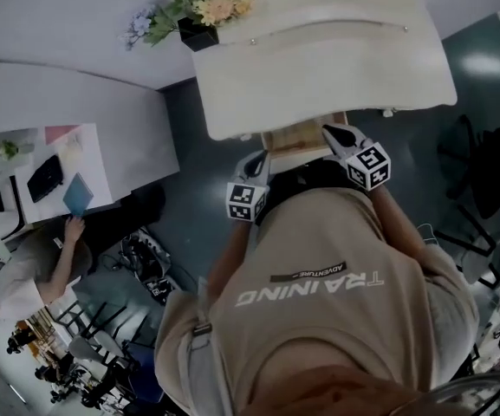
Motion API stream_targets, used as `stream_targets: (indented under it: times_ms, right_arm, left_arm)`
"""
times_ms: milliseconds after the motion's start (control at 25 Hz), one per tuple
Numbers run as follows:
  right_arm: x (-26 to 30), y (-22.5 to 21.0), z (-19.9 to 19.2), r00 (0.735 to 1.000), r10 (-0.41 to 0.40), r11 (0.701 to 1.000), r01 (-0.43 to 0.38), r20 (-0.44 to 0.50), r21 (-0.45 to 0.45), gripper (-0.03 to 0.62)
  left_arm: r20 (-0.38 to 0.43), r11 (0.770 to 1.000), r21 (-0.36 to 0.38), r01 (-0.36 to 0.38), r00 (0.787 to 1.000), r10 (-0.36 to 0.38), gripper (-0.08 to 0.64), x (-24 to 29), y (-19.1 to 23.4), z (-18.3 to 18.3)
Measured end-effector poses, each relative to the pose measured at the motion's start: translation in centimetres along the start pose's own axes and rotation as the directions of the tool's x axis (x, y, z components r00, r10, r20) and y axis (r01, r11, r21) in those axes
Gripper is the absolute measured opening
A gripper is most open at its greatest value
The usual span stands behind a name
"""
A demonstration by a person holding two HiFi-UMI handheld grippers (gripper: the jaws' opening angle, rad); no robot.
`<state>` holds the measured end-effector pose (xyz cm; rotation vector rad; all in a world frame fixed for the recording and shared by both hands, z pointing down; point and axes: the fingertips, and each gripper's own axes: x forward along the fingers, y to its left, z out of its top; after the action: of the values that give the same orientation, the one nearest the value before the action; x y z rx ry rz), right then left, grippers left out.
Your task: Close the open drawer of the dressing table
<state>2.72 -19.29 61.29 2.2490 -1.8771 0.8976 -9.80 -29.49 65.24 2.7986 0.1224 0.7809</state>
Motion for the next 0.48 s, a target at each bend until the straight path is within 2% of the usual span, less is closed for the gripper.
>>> stream_targets:
  times_ms: [160, 320, 480]
  right_arm:
    - [-0.1, -1.1, -5.8, 0.989, -0.042, 0.999, 0.042, -0.142, -0.006, -0.005]
    - [-1.0, -1.9, -14.1, 0.943, -0.024, 0.999, 0.037, -0.333, 0.033, -0.005]
    - [-1.4, -2.7, -19.0, 0.905, 0.000, 0.998, 0.027, -0.426, 0.058, -0.005]
  left_arm:
    - [-0.072, 0.999, -0.044, 0.021, 0.997, -0.024, 0.000, 0.9, 0.9, -3.2]
    - [-0.089, 0.996, -0.075, 0.042, 0.995, -0.048, 0.000, 1.5, 0.5, -6.2]
    - [-0.146, 0.996, -0.079, 0.041, 0.988, -0.052, 0.000, 0.5, -0.2, -9.3]
